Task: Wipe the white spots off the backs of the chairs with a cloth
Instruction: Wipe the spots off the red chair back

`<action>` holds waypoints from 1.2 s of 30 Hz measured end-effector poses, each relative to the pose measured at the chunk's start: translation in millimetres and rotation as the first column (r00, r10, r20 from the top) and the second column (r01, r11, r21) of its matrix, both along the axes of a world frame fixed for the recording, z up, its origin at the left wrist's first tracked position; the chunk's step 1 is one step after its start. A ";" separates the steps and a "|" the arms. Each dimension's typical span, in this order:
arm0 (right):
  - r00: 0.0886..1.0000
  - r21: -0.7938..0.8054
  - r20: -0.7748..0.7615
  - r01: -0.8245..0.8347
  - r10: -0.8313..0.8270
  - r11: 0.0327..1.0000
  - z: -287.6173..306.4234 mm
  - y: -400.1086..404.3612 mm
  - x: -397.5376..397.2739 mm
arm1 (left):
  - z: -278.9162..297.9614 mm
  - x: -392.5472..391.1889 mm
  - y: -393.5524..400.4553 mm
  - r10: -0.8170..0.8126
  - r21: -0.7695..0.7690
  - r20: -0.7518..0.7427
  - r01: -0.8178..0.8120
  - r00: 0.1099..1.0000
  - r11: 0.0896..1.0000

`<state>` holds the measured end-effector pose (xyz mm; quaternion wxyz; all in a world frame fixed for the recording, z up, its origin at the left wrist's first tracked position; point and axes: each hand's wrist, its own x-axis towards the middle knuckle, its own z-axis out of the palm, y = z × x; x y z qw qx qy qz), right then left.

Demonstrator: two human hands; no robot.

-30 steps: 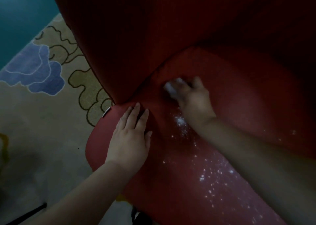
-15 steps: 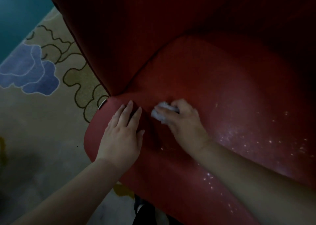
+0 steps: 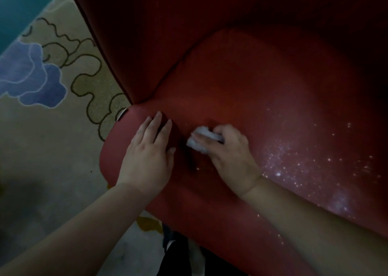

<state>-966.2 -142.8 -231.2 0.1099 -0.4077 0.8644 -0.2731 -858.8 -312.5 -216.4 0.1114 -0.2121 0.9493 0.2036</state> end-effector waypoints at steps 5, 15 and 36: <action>0.973 0.020 -0.034 0.231 -0.230 0.973 -6.0 -6.8 -47.6 | 1.5 8.8 -4.1 0.017 0.008 -0.017 -0.016 1.000 1.000; 0.998 -0.043 -0.031 -0.057 0.056 0.997 -0.9 -40.6 -21.2 | 2.0 22.5 -6.2 0.138 -0.027 -0.034 -0.139 0.990 0.990; 0.980 -0.073 0.028 0.200 -0.198 0.977 6.6 -19.5 -13.6 | -2.8 25.5 5.0 0.140 0.037 -0.072 -0.138 0.987 0.990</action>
